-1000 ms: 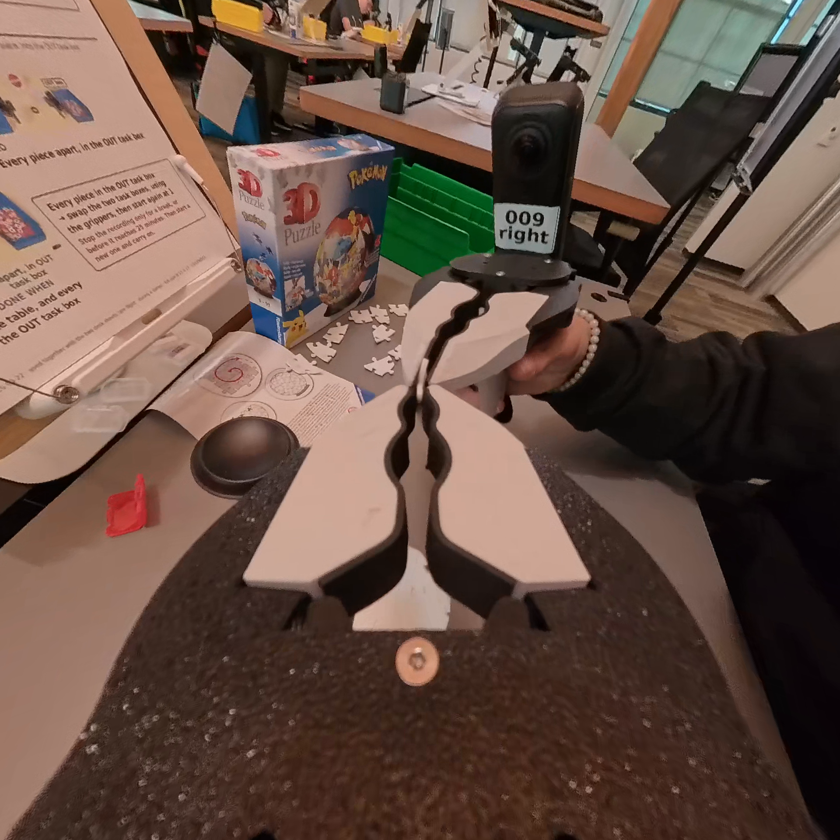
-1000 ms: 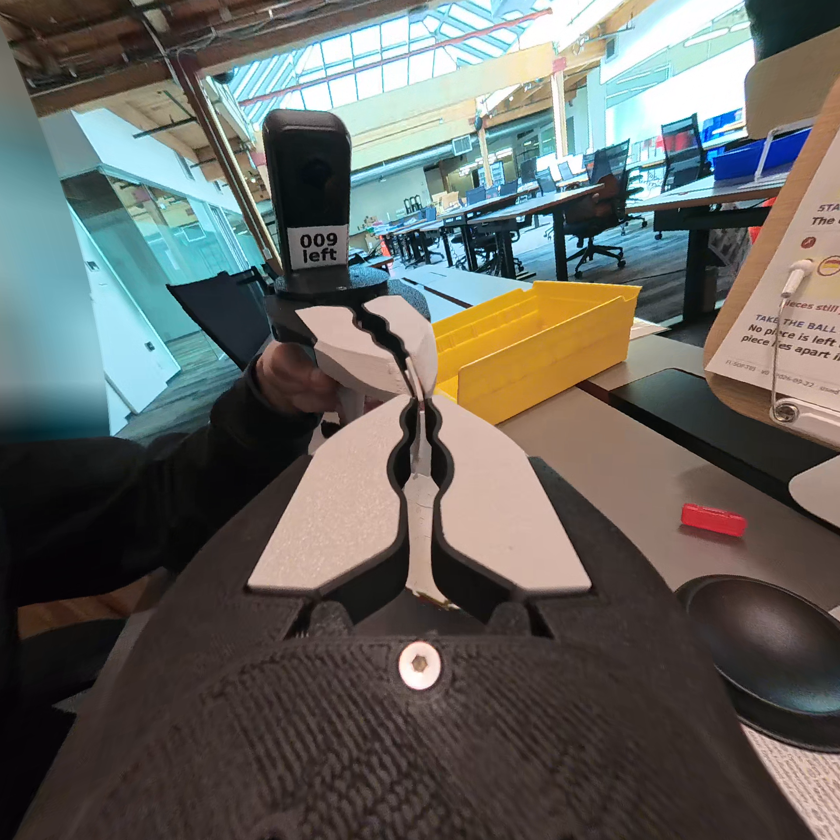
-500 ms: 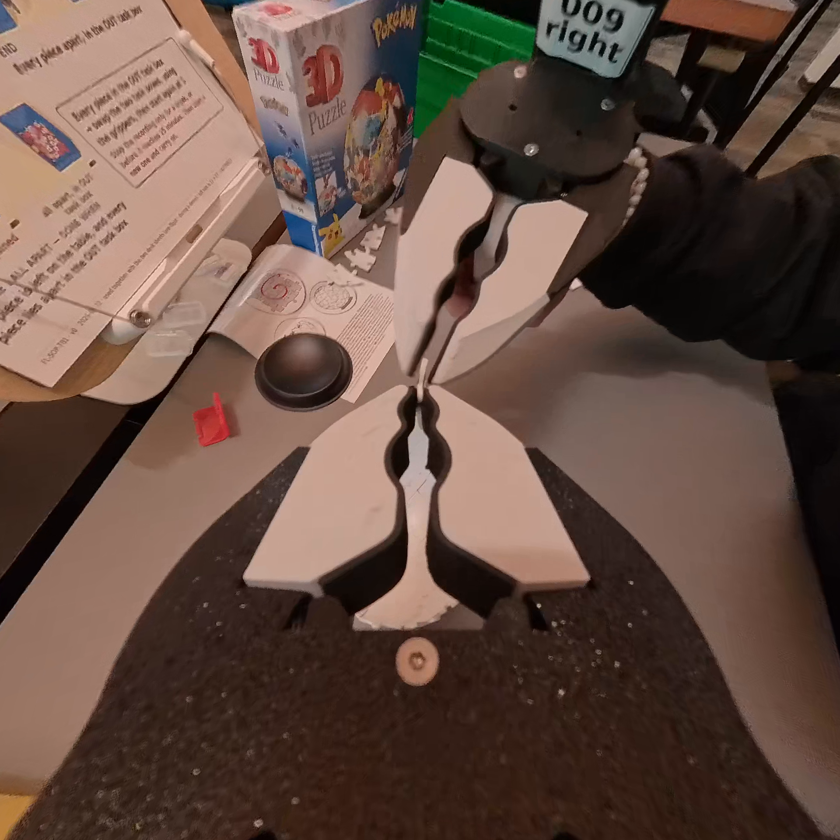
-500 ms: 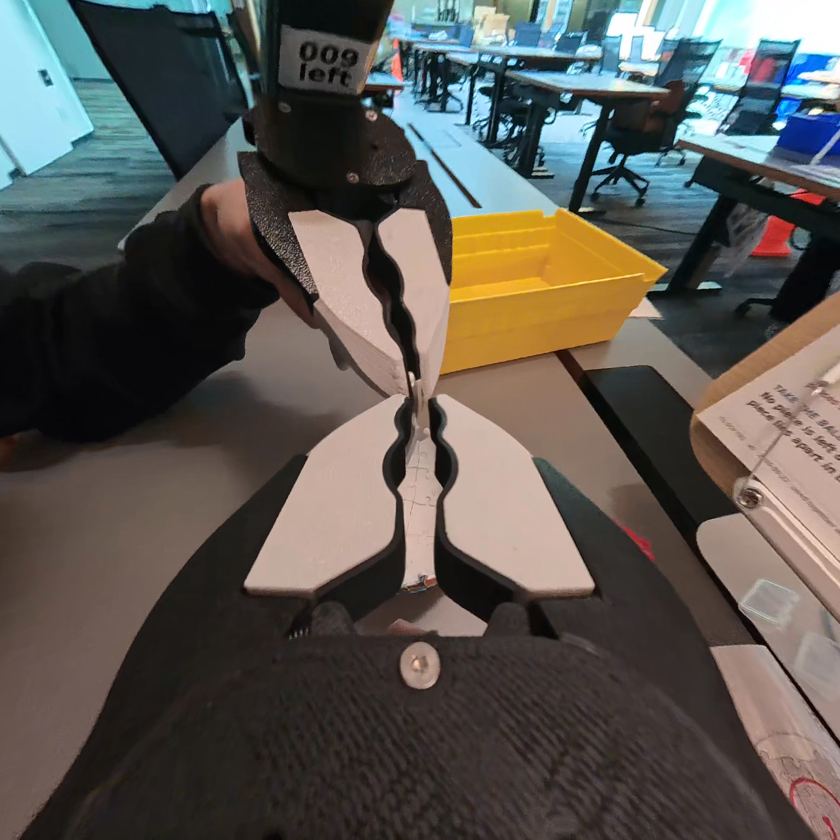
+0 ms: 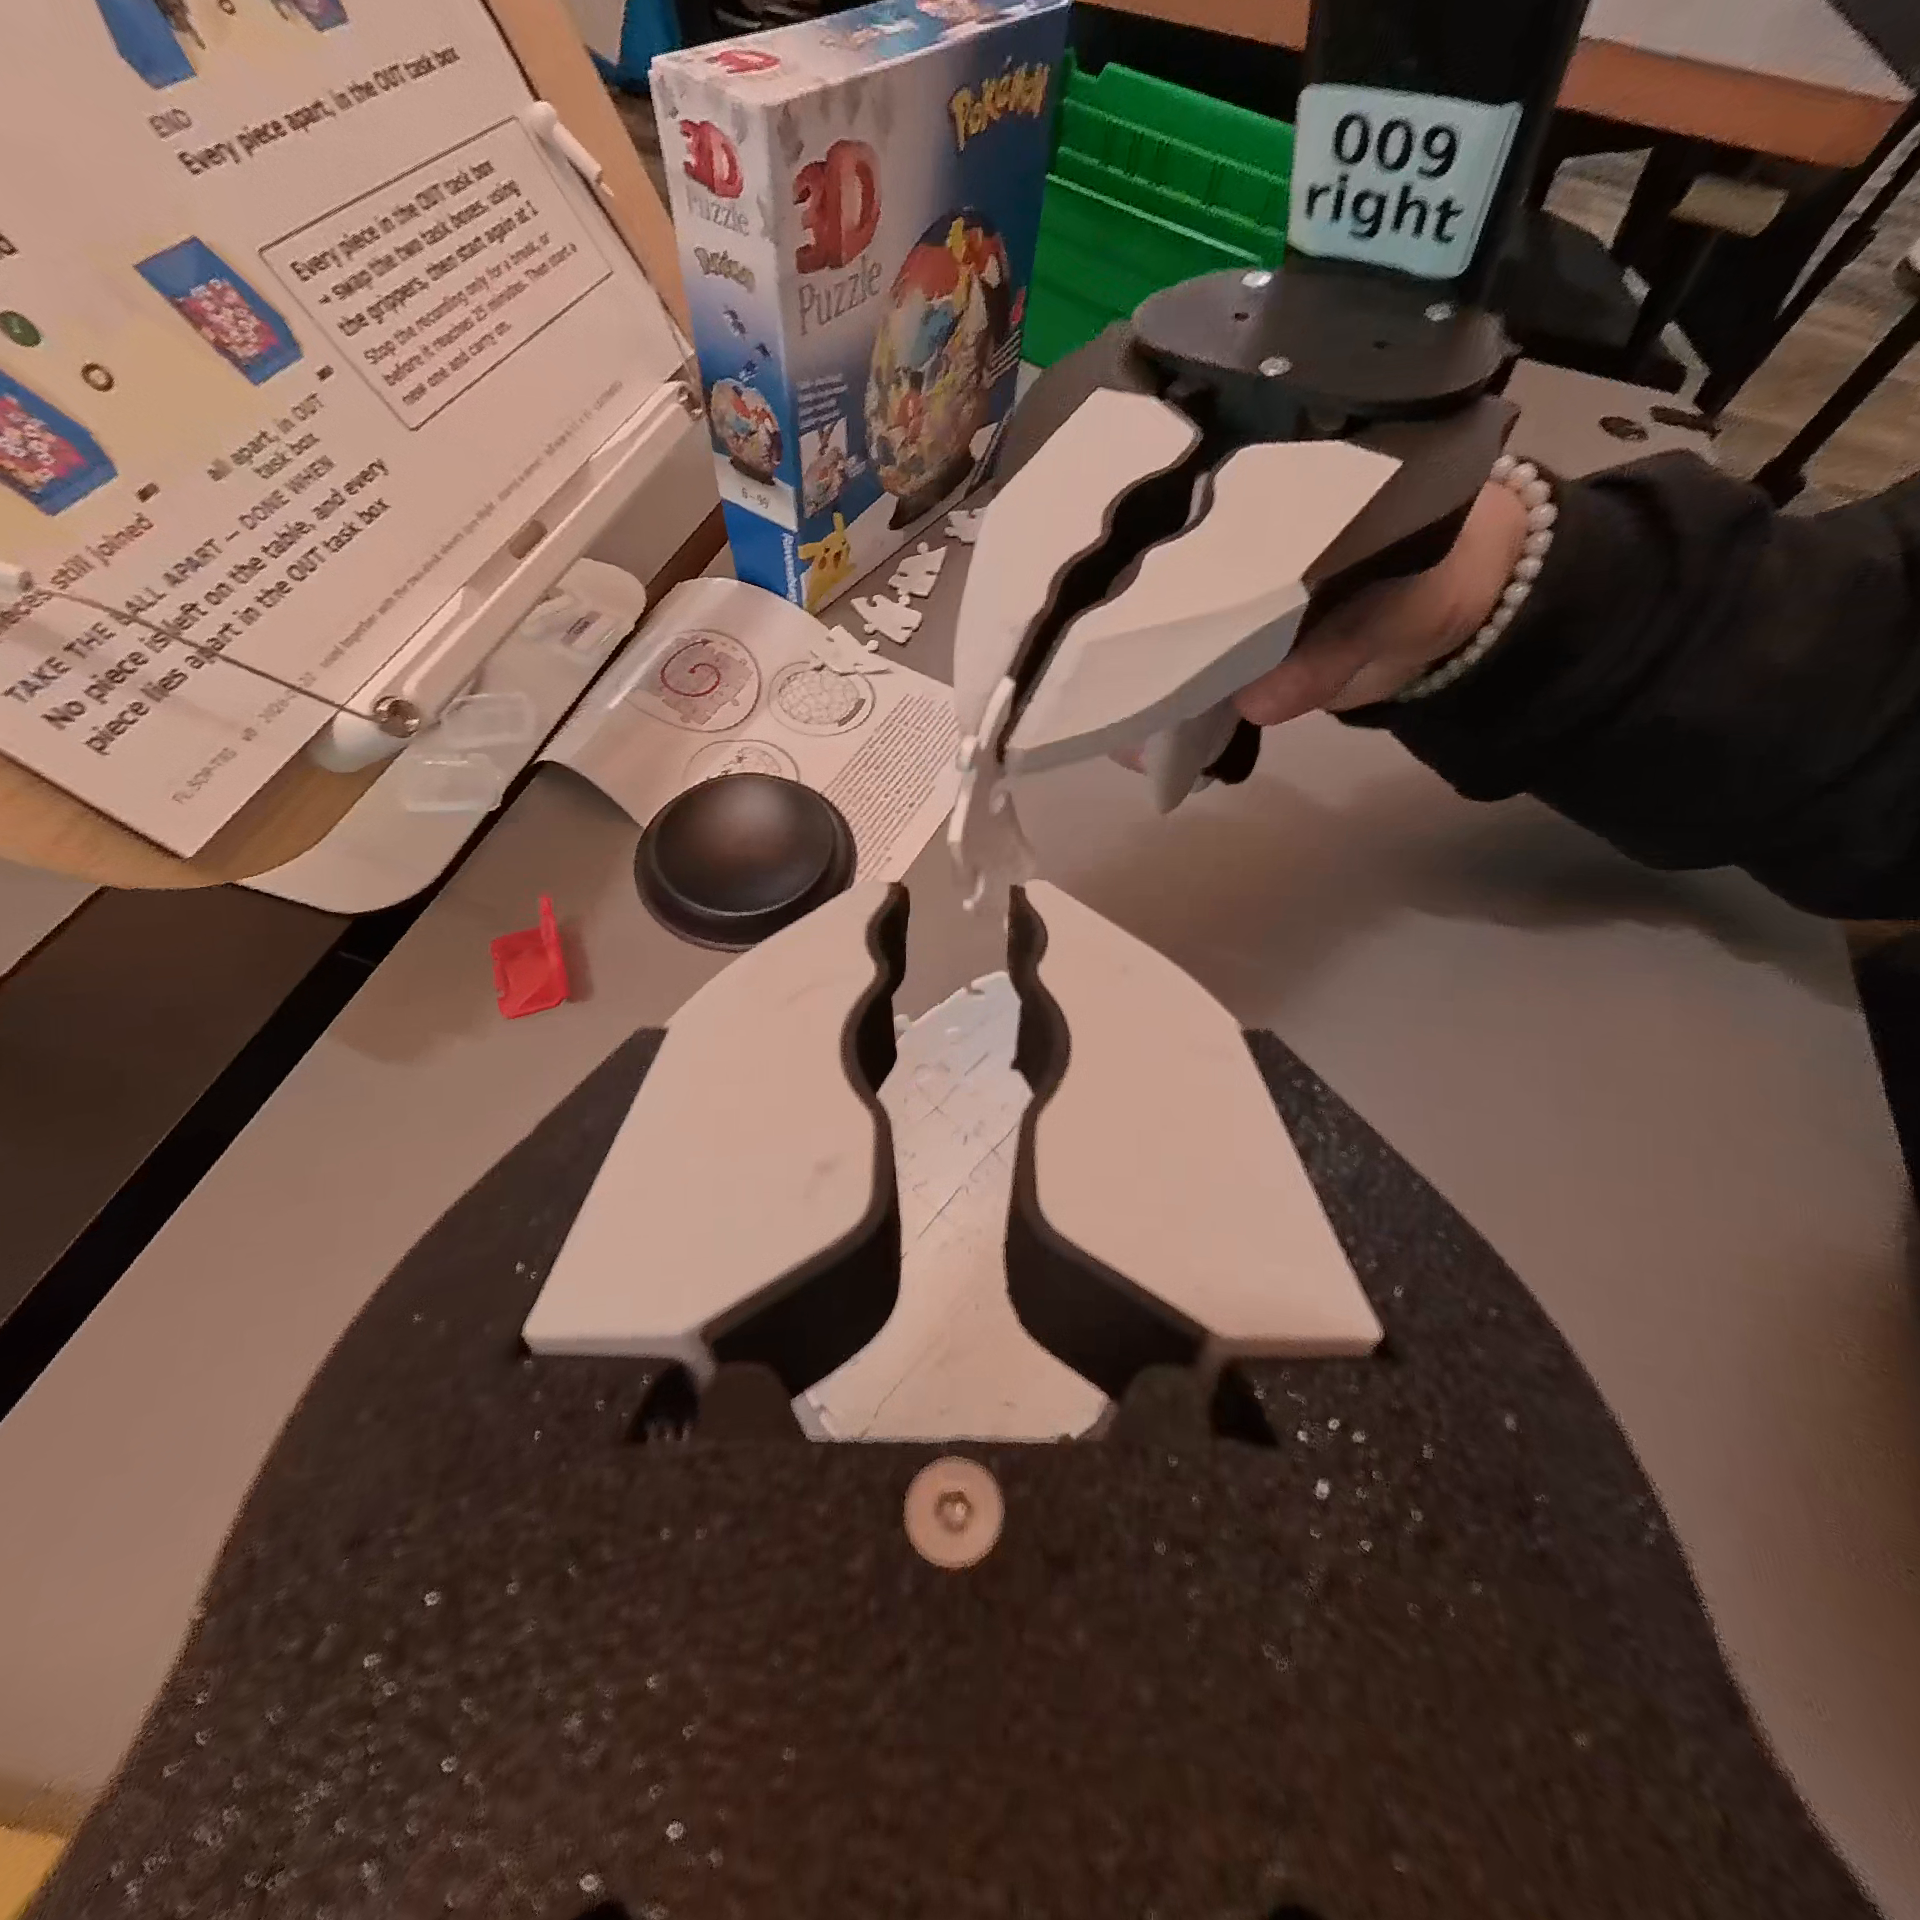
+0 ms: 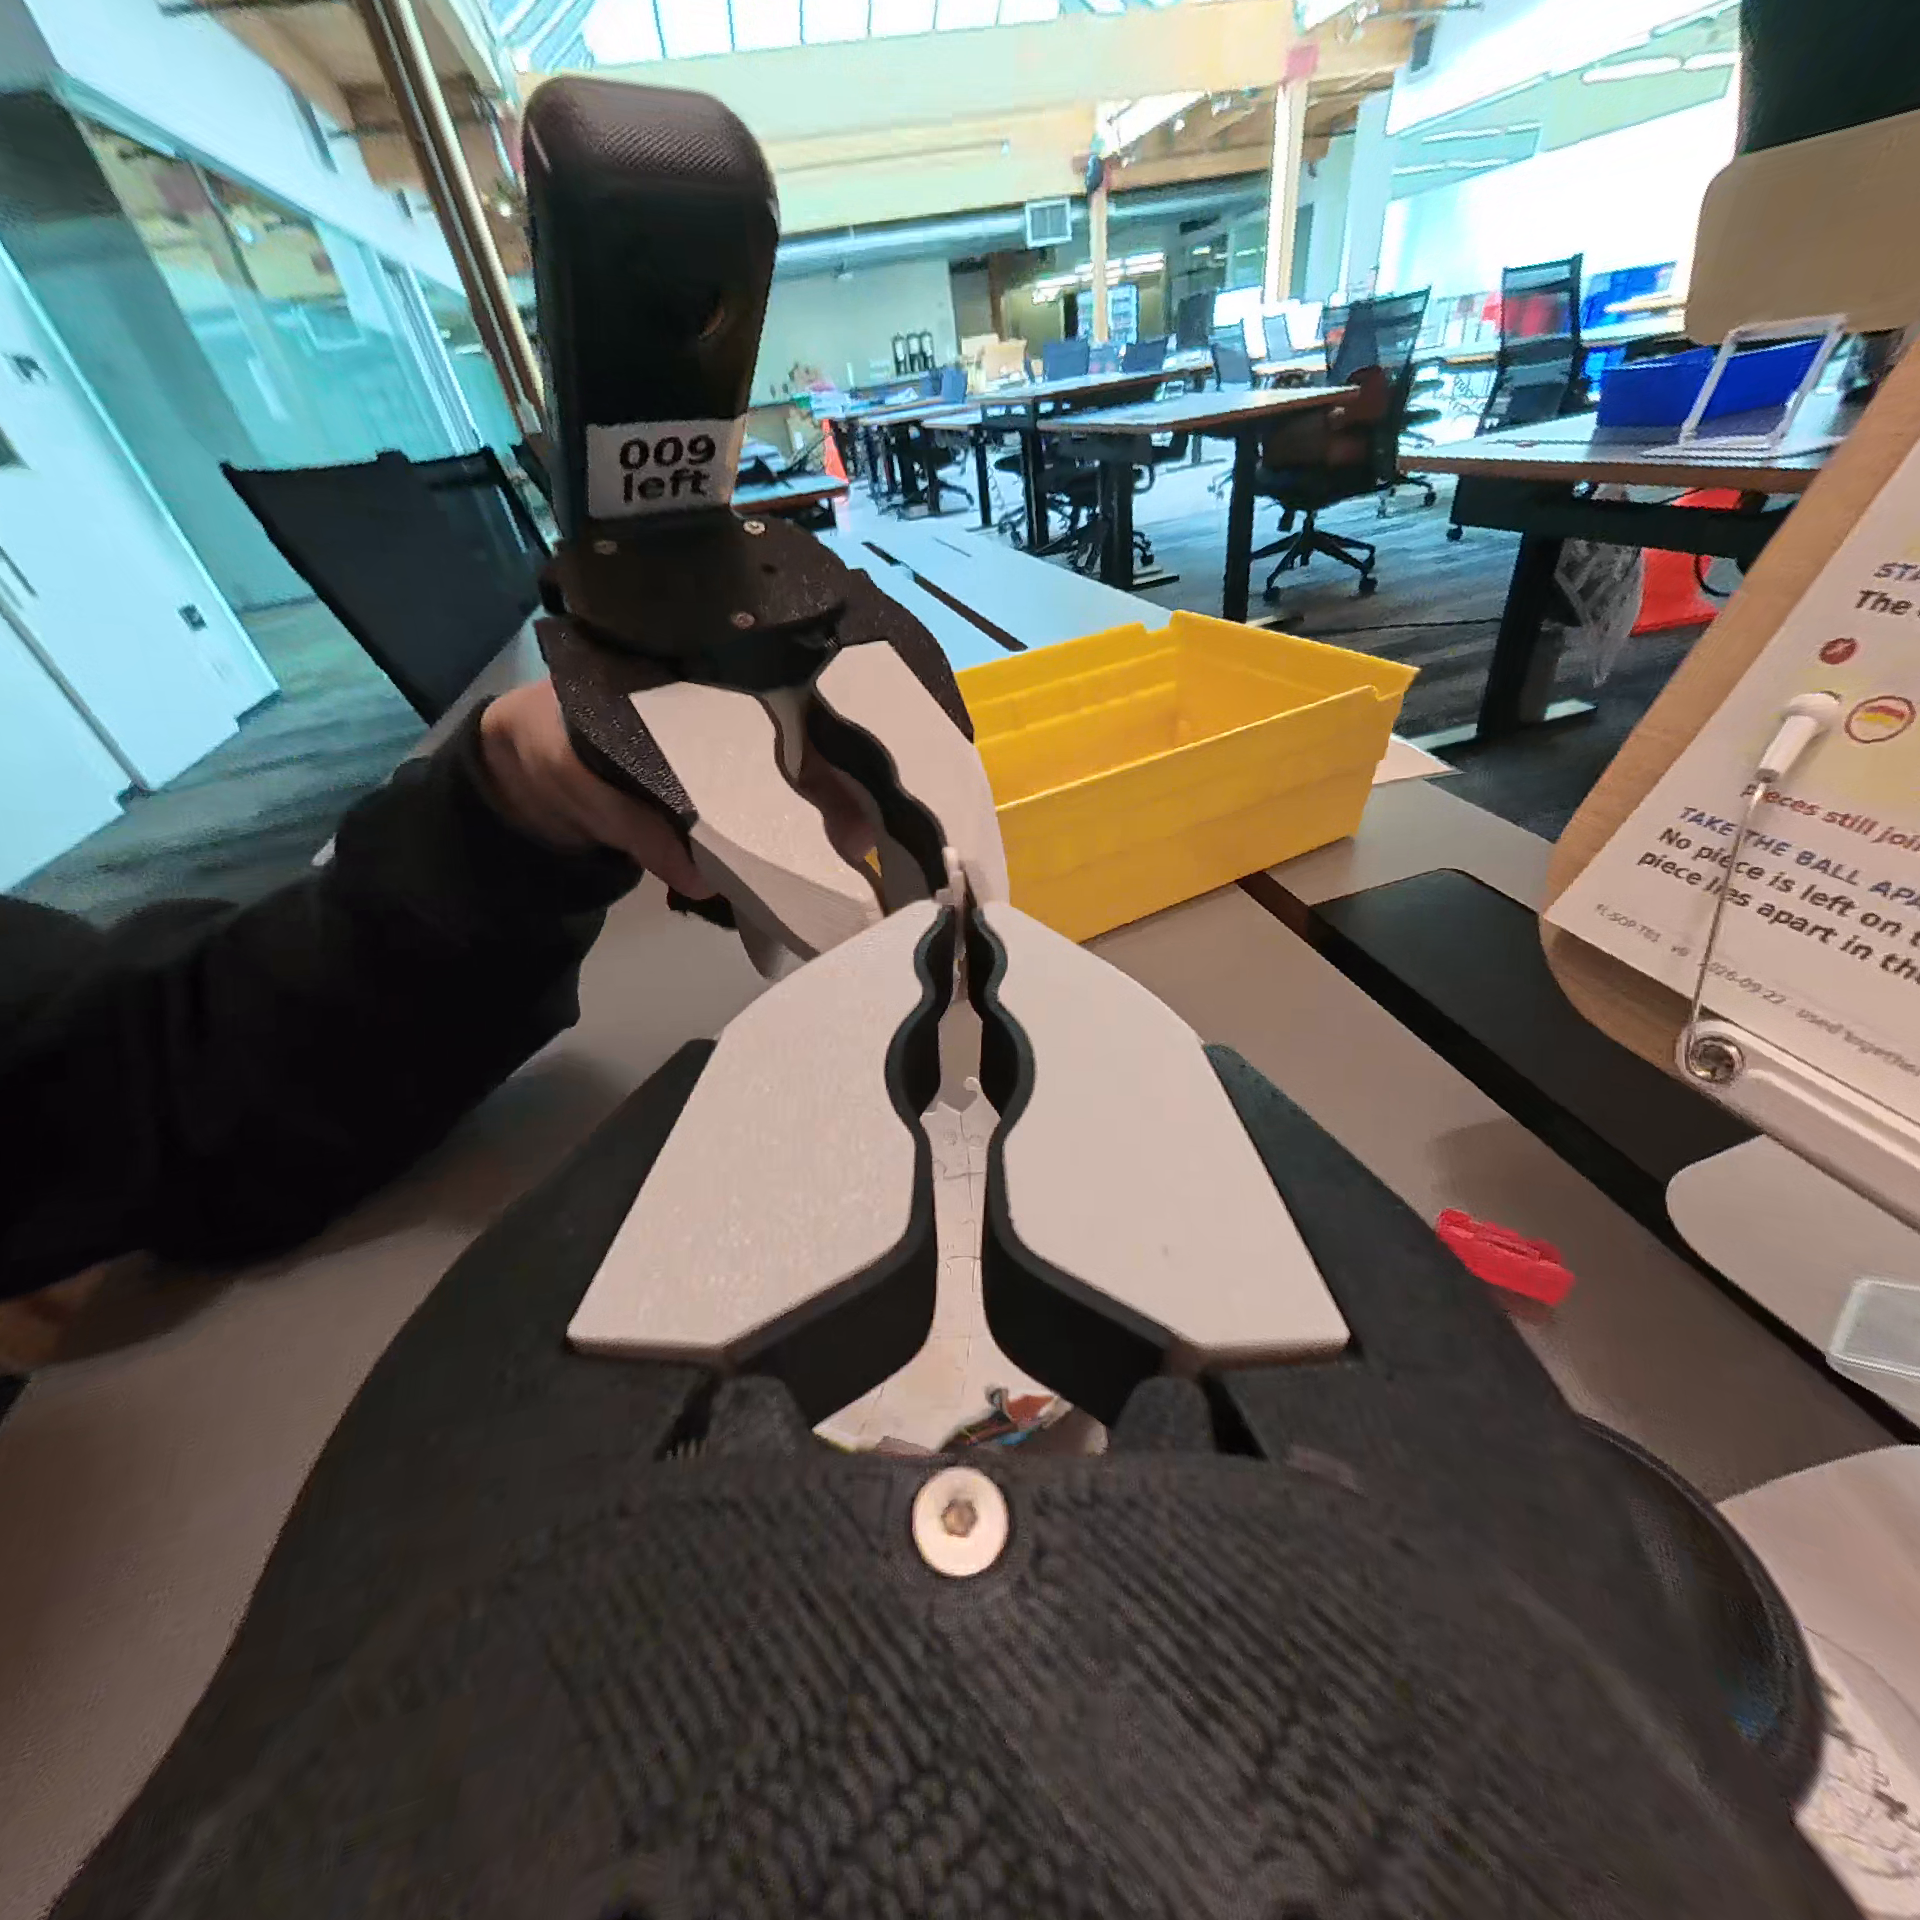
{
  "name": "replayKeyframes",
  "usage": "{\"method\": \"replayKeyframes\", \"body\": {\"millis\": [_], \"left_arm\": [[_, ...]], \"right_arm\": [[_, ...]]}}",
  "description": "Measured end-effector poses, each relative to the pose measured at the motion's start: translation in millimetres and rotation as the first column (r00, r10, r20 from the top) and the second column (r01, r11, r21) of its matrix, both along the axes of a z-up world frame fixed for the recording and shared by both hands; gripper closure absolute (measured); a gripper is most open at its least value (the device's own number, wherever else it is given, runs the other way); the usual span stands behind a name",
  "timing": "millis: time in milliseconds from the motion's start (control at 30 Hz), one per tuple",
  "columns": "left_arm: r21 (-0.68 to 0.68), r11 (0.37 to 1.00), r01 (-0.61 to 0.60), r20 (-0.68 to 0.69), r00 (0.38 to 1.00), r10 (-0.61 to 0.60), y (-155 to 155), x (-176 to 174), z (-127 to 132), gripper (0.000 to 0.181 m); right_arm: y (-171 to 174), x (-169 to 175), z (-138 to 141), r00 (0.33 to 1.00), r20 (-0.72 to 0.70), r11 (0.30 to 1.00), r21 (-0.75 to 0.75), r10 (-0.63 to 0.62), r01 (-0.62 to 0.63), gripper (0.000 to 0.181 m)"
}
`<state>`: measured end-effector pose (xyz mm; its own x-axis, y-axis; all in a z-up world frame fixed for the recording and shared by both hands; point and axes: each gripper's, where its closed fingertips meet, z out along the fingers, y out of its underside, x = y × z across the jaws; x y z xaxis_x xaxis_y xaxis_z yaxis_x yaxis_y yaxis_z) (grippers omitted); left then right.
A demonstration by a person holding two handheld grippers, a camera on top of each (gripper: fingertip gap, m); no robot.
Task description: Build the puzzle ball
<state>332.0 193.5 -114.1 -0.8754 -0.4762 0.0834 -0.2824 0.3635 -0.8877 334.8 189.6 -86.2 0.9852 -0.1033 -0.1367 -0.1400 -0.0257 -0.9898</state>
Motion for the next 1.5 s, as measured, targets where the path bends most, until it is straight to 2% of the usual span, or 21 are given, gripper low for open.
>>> {"method": "replayKeyframes", "body": {"millis": [67,100,233,333,433,500,667,733,833,933,1067,1100,1200,1300,1400,1500], "left_arm": [[-0.017,1.0,0.012,0.005,1.0,-0.012,-3.3,-1.2,1.9,0.165],[-0.02,1.0,0.018,0.013,1.0,-0.018,-4.0,-1.5,3.0,0.177],[0.005,0.999,0.044,-0.002,0.999,-0.044,-2.7,-3.1,-0.7,0.18],[0.009,0.999,0.039,-0.039,0.998,-0.038,-2.8,-1.8,-5.3,0.18],[0.04,0.999,0.024,-0.064,0.998,-0.022,-0.9,0.8,-13.0,0.18],[0.044,0.998,0.035,-0.082,0.996,-0.032,-1.7,0.1,-17.1,0.18],[0.094,0.995,0.035,-0.09,0.996,-0.026,0.7,1.3,-26.2,0.18],[0.1,0.994,0.047,-0.105,0.994,-0.036,0.4,-0.6,-28.2,0.18],[0.115,0.993,0.039,-0.101,0.995,-0.028,0.6,1.2,-30.7,0.18],[0.136,0.99,0.031,-0.095,0.995,-0.019,2.6,2.7,-34.2,0.179],[0.098,0.995,-0.024,-0.081,0.996,0.032,4.1,9.1,-28.8,0.178],[0.087,0.995,-0.047,-0.083,0.995,0.054,5.4,11.0,-27.3,0.176],[0.127,0.979,-0.158,-0.103,0.98,0.171,19.8,18.7,-29.7,0.145],[0.218,0.91,-0.352,-0.088,0.922,0.377,49.0,26.3,-31.4,0.132],[0.272,0.836,-0.477,-0.119,0.845,0.521,71.3,10.7,-37.8,0.121],[0.236,0.793,-0.561,-0.153,0.785,0.601,76.6,-18.5,-44.5,0.117]], "right_arm": [[-0.8,-0.9,-2.0,1.0,-0.009,1.0,0.007,-0.001,0.001,0.179],[-1.0,-1.6,-2.7,1.0,-0.01,1.0,0.007,0.0,0.001,0.179],[-2.9,-3.9,-10.1,1.0,0.001,0.999,-0.044,0.02,-0.02,0.178],[-4.4,-1.2,-14.7,0.995,0.097,0.992,-0.124,0.011,0.001,0.178],[-0.2,-2.5,-22.5,0.981,0.191,0.976,-0.218,0.041,0.002,0.167],[1.7,1.1,-29.7,0.968,0.246,0.96,-0.279,0.043,0.028,0.175],[4.5,4.2,-38.7,0.955,0.286,0.939,-0.342,0.076,0.028,0.174],[5.8,5.3,-40.0,0.949,0.306,0.937,-0.348,0.078,0.035,0.165],[7.2,0.5,-43.9,0.944,0.304,0.926,-0.377,0.128,-0.004,0.177],[8.7,0.8,-48.2,0.958,0.247,0.918,-0.394,0.147,-0.039,0.178],[9.7,6.6,-44.2,0.973,0.208,0.939,-0.343,0.1,-0.024,0.179],[9.2,9.3,-44.0,0.977,0.202,0.943,-0.333,0.076,-0.004,0.179],[3.3,25.7,-49.2,0.979,0.199,0.938,-0.33,-0.04,0.105,0.179],[-7.8,38.4,-51.5,0.97,0.182,0.927,-0.309,-0.163,0.214,0.179],[-23.8,45.9,-57.5,0.954,0.185,0.9,-0.327,-0.237,0.287,0.179],[-33.6,48.0,-60.2,0.95,0.159,0.898,-0.316,-0.268,0.306,0.179]]}}
